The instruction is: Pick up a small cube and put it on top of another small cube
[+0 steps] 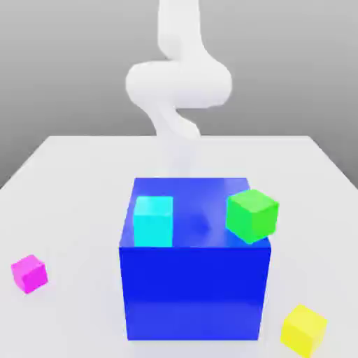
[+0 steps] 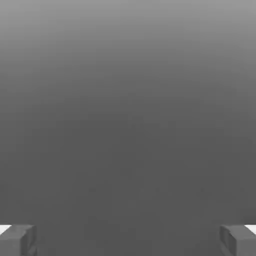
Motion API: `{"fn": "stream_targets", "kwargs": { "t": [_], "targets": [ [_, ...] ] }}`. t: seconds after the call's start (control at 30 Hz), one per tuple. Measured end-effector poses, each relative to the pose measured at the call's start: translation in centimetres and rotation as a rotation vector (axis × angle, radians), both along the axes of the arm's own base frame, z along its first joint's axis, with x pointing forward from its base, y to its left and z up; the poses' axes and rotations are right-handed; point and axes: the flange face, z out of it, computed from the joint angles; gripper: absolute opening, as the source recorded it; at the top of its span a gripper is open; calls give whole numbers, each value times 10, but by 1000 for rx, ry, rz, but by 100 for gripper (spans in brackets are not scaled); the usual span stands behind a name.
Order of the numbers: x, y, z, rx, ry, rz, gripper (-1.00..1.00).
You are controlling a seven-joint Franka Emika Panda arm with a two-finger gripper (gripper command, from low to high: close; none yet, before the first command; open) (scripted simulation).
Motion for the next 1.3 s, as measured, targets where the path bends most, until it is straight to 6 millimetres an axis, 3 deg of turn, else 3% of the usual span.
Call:
{"fn": "stream_targets", "kwargs": {
  "t": [0.1,0.23,0.33,0.47,0.63,0.8,0.93,1.07,1.3],
  "targets": [
    [36,-30,-56,93,103,-2,0],
    [68,-65,-134,195,227,-29,0],
    [81,-90,-194,256,314,-66,0],
    [85,-122,-273,314,419,-137,0],
    [64,-169,-360,348,531,-266,0],
    [26,-208,-427,326,622,-400,0],
    [-14,-242,-461,270,675,-518,0],
    [-54,-275,-478,190,706,-633,0],
    [-61,-282,-536,172,709,-653,0]
  ]
}}
